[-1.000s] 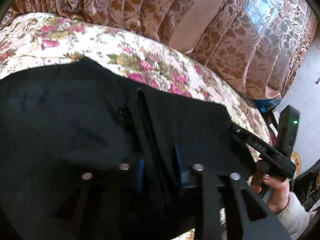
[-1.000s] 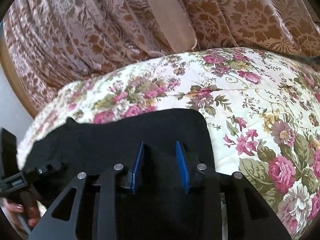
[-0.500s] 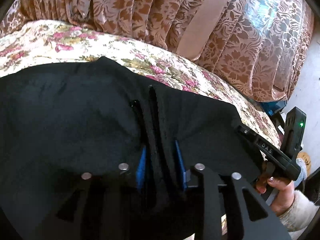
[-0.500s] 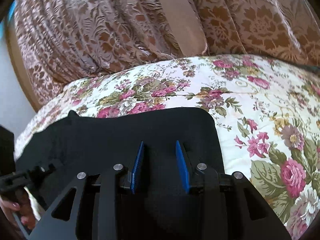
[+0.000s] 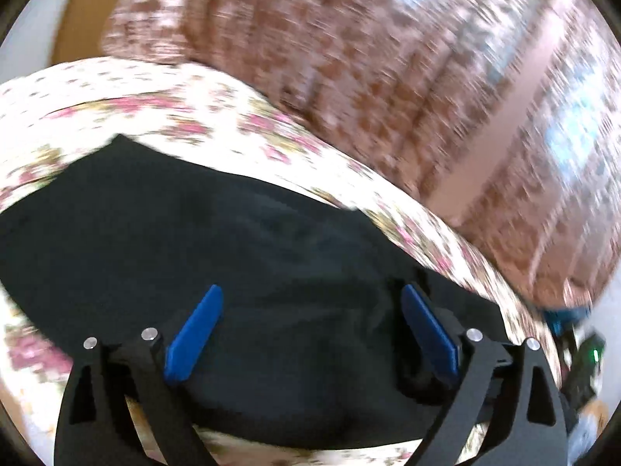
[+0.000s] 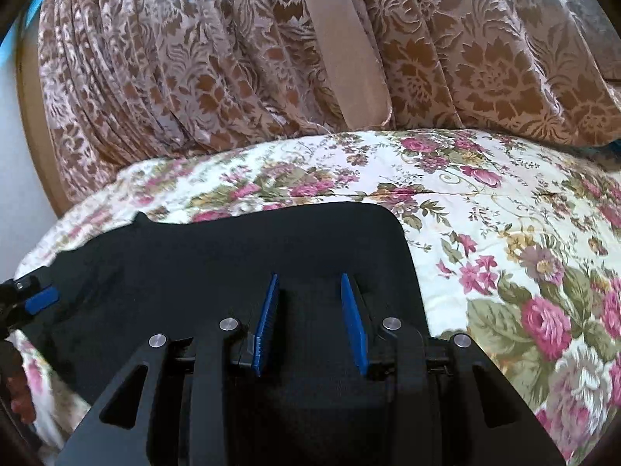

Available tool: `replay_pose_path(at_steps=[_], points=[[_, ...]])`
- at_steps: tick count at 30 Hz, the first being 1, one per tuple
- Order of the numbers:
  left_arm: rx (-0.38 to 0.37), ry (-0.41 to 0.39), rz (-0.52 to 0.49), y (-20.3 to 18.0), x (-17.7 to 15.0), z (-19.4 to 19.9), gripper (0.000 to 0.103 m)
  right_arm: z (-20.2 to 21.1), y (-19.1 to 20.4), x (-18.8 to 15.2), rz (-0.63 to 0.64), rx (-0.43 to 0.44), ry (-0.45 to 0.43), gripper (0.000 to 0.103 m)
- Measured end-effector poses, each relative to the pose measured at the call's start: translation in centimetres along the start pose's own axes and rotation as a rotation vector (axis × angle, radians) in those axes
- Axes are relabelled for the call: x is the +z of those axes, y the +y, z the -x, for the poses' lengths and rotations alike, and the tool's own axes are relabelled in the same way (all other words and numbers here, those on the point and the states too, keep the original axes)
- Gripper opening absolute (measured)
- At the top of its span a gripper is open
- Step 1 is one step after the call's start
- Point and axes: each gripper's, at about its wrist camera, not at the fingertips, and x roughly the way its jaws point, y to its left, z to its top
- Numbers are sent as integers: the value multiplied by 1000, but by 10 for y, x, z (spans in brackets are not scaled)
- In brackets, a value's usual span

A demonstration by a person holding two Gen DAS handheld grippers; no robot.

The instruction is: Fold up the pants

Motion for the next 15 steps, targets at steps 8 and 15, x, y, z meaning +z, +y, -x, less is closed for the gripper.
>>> replay_pose_path(at_steps=[8,15], points=[[175,-108,127,61,2,37,95,22,27,-14,66,205,79,33],[331,-152,264,106,-7,62,95,14,30,-25,78,224,149,33]])
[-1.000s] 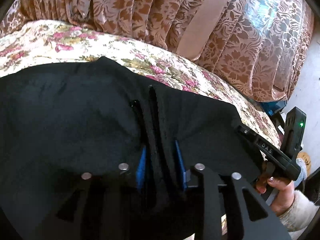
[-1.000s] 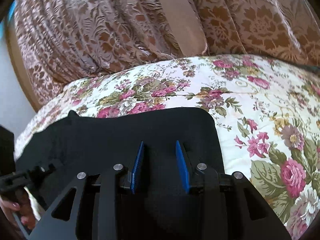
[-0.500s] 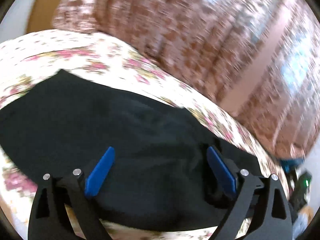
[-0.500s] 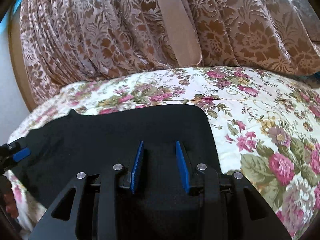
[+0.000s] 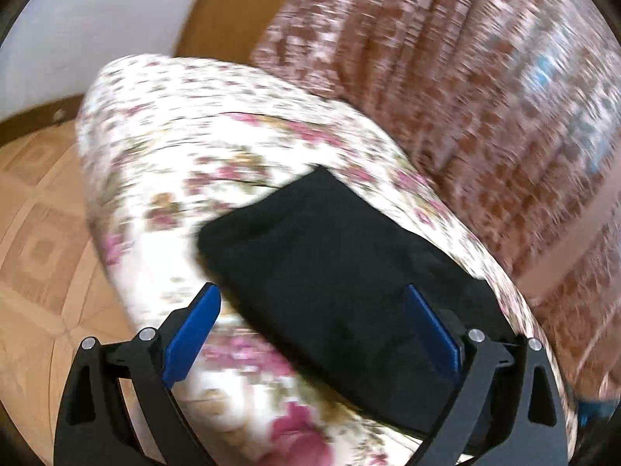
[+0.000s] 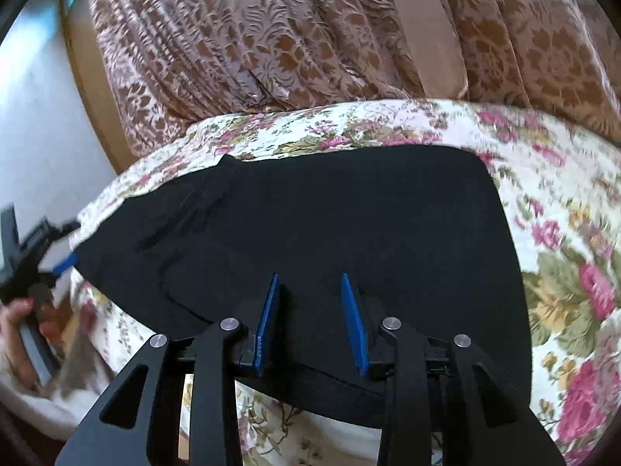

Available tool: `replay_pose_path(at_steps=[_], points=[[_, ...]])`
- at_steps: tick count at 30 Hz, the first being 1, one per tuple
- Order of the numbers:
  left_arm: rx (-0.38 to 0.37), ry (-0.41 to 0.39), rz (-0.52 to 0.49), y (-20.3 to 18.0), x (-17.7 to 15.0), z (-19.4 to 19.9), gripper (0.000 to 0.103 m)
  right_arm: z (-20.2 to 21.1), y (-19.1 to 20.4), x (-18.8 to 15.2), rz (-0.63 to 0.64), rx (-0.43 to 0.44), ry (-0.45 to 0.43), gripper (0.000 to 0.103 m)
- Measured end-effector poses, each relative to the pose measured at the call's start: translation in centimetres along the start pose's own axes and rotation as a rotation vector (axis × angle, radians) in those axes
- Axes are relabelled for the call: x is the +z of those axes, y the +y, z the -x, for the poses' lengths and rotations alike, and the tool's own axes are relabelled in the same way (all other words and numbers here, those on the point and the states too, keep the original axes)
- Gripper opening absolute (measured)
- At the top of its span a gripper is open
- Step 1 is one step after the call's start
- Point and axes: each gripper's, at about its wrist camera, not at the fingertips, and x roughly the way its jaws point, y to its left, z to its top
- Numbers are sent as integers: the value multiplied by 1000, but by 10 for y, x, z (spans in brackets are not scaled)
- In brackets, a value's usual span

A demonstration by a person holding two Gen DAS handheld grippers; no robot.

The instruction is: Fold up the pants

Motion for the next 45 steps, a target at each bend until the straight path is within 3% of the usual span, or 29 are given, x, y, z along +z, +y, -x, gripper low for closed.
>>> replay_pose_path(at_steps=[4,6,8,10,12,16,21,25,27,30,37,45], points=[[-17,21,130,32,-1,-2,93,0,2,-4,16,-10,-12,33],[-53,47,167,40,-2,-8,78,0,2,-4,14,-9,-16,33],[-108,70,185,41,-3,-14,76,1,1,-4,6,-4,-19,33],[-128,89,199,41,-2,-21,67,1,1,-3,5,-4,-19,33],[-186,125,205,38,-1,-31,66,1,0,-3,1,-3,-20,33],[-185,153,165,30,-3,-48,66,1,0,-3,-7,0,-20,33],[-202,144,227,37,-3,-57,66,2,-1,-2,-12,3,-20,33],[-193,146,212,33,2,-61,64,2,-2,-2,-13,4,-20,33],[-167,155,213,33,5,-61,41,2,-2,-2,-13,5,-20,33],[-163,164,224,39,11,-59,25,2,-2,-2,-14,5,-19,33],[-203,105,142,17,23,-38,14,2,-2,-2,-14,5,-20,33],[-386,24,-17,-54,42,4,14,2,-1,-1,-24,11,-16,33]])
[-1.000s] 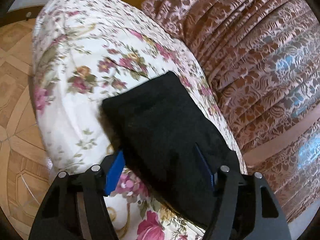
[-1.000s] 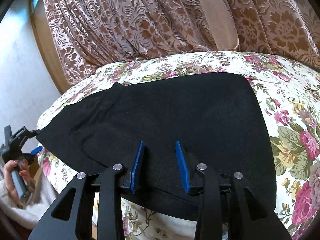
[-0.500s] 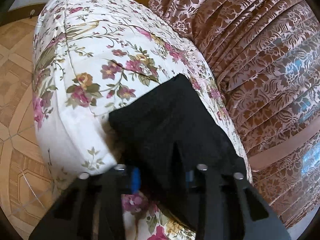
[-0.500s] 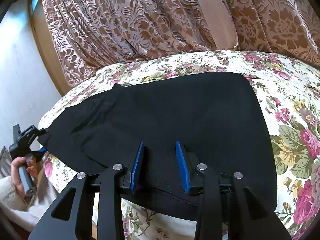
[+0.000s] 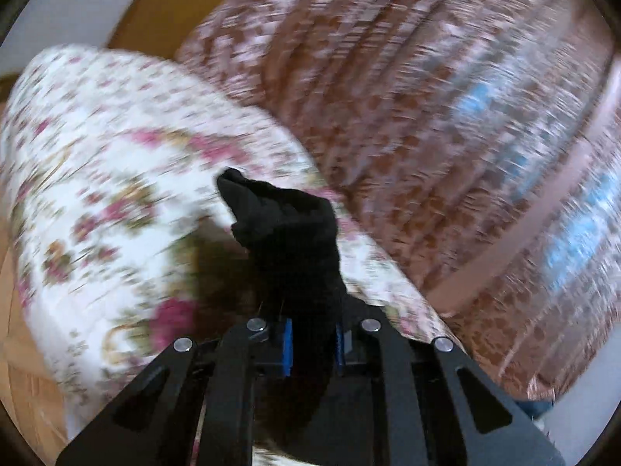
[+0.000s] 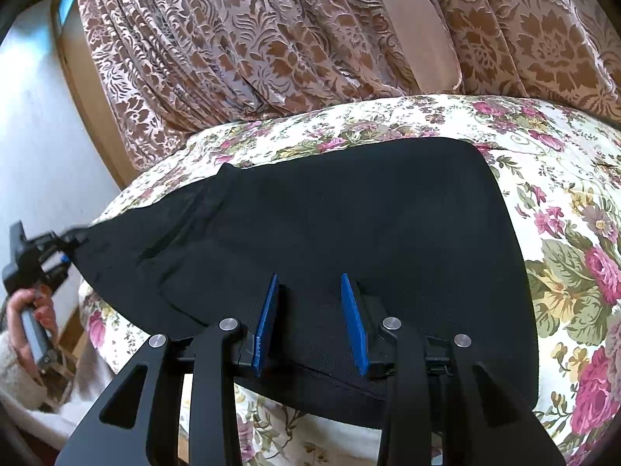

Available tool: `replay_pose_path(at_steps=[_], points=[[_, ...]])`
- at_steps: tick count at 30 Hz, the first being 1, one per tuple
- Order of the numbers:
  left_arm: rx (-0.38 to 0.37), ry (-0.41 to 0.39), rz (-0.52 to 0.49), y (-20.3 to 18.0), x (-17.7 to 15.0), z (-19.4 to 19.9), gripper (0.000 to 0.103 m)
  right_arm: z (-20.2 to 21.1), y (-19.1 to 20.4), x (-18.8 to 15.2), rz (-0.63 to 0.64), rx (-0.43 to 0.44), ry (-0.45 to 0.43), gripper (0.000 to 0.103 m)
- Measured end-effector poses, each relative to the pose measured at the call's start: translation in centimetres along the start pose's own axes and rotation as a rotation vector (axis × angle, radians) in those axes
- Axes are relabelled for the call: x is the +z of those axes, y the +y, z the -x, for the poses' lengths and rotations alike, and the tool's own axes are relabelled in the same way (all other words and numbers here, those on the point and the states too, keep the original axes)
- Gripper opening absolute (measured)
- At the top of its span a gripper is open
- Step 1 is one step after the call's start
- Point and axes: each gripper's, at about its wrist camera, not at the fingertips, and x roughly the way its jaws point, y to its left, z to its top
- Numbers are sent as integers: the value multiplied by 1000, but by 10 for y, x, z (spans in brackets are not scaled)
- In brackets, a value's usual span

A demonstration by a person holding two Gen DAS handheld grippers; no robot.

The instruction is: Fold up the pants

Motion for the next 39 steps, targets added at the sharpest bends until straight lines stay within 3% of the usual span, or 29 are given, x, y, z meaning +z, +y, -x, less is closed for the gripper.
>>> replay_pose_path(at_steps=[12,18,23,25,27,35,39], points=[[-307,60,-320,-140,-12,14,14,1,-3,2,-28,17,5,33],[-432,151,-387,-185,-34,8,14,2,-4,5,-51,35,13,33],[-492,267,-443,-214,-62,-11,14,6,-9,10,-80,49,17,35],[-507,314,-476,-224,-77,-18,14,11,-15,16,-114,48,4,48],[-521,377,-527,-235,-97,-25,14,20,-21,21,-133,47,-31,51],[-562,545,-687,-262,-166,-48,17,41,-56,32,-260,23,-94,51],[-521,626,-708,-258,-196,-70,17,49,-69,37,-310,13,-130,51]])
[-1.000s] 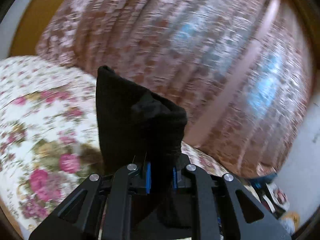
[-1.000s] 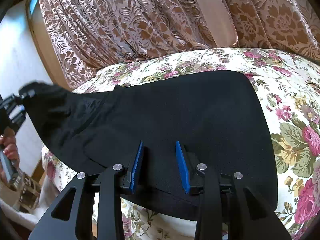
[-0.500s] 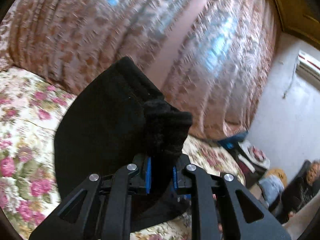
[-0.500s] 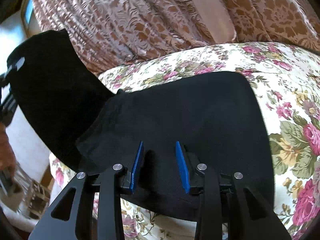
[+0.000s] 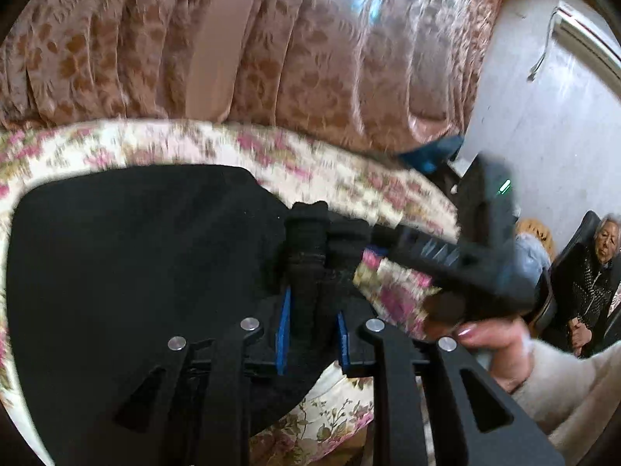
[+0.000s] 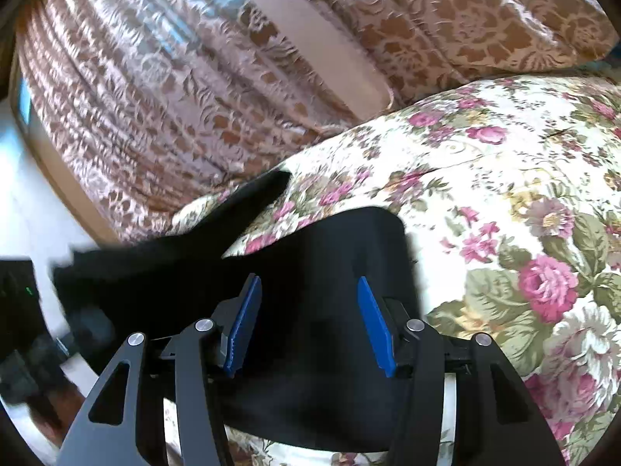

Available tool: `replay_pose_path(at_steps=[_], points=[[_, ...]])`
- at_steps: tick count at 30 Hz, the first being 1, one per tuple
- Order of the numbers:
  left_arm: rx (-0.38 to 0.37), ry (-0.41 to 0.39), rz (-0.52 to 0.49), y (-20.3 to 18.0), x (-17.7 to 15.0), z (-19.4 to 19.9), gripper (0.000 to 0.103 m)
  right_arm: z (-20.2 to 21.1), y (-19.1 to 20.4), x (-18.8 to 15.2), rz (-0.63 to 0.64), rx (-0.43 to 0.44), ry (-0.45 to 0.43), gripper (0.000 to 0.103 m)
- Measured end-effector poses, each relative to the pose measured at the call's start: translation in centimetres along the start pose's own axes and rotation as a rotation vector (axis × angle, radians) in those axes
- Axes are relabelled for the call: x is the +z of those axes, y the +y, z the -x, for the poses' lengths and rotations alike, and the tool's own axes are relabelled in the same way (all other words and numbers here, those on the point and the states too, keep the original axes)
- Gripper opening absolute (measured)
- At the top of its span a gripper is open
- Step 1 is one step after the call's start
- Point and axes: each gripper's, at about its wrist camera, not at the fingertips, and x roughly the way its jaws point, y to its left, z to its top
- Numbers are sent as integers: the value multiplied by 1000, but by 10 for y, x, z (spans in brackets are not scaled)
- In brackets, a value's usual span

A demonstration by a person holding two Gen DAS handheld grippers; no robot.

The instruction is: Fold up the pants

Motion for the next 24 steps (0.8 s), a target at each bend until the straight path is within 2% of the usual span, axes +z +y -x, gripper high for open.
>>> replay_pose_path(at_steps=[3,4,6,7,8,10,13,16,20,22,24], points=[[25,57,-26,-1,-10,-16,22,4,-6,6,-27,-1,-19,51],[36,68,-43,-3,-14,-19,30,3,-7,8,-33,2,-18,51],[4,67,-63,-7,-18,-16,45,3,-7,8,-39,12,-15,51],[-21,61,-66,-9,-18,-12,61,2,-7,7,-40,18,-10,51],[-40,48,-68,-10,-18,-6,71,1,-7,7,-42,27,-3,51],[-48,15,-72,-10,-17,8,72,-2,-5,4,-48,50,13,51],[-11,-25,-29,1,-12,26,74,-8,-3,0,-50,69,42,51],[72,-79,82,25,-5,47,83,-13,-1,-4,-52,81,72,51],[225,-170,262,70,-3,80,86,-20,0,-8,-45,75,109,51],[295,-187,302,88,-5,85,86,-22,1,-10,-43,76,122,54],[402,-189,321,105,-8,90,86,-24,2,-11,-43,79,132,57]])
